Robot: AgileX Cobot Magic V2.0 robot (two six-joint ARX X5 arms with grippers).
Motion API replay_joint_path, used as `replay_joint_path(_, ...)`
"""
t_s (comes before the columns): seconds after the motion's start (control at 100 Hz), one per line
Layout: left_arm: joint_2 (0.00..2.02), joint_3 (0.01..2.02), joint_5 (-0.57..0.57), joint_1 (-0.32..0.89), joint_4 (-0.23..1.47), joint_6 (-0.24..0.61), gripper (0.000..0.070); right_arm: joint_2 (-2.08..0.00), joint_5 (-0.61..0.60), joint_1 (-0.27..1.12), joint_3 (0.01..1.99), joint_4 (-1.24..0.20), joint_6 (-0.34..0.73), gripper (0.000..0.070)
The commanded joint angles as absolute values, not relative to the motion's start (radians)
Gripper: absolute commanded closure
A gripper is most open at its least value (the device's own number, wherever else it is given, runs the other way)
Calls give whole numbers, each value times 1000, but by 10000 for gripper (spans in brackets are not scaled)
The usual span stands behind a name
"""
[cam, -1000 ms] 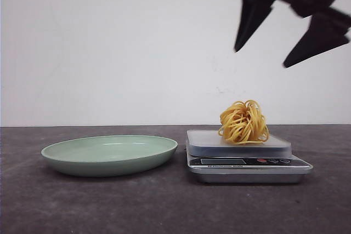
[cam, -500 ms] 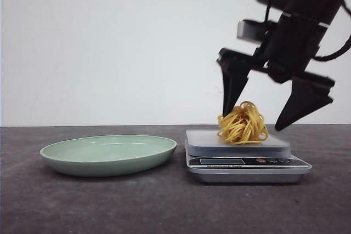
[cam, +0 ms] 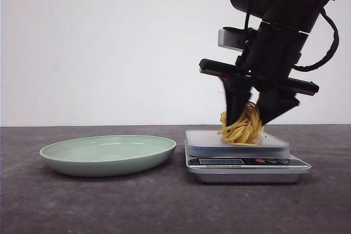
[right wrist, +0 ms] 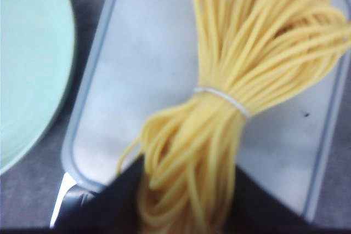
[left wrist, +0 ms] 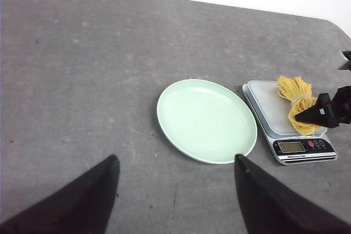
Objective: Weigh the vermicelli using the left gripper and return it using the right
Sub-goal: 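Lower the right gripper onto the vermicelli on the scale and close it, then lift the vermicelli with the right gripper and lower it onto the green plate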
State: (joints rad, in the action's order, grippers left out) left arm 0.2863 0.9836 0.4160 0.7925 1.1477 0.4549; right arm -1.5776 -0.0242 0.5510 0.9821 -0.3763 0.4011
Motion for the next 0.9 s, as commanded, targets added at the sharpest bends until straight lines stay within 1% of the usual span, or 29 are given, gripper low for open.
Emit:
replay_joint_path(0.0,286,996,419,801,1141,435,313,-1592,-9,563,998,-362,413,700)
replay_joint_path(0.08,286,996,418,801,1149,435,313,-1588,12,571,1010,-369,412,700)
replay_joint_path(0.19,286,996,419,801,1164,435,313,-1580,10,596,1055,-381,408,700)
replay_joint_path(0.47,286,996,419,801,1164,439,313,-1580,-29,726,1259,-383,405,700)
replay_joint_path(0.56,286,996,418,801,1164,440,313,-1582,-29,753,1302,-354,422,700)
replay_joint_path(0.65,286,996,419,801,1160,440,313,-1586,-30,766,1309,-297,451,700)
replay_joint_path(0.73,286,996,419,801,1146,439,313,-1600,-39,771,1309,-276,479,700)
replay_joint_path(0.89,286,996,419,801,1112,439,313,-1682,-104,778,1309,-244,507,700)
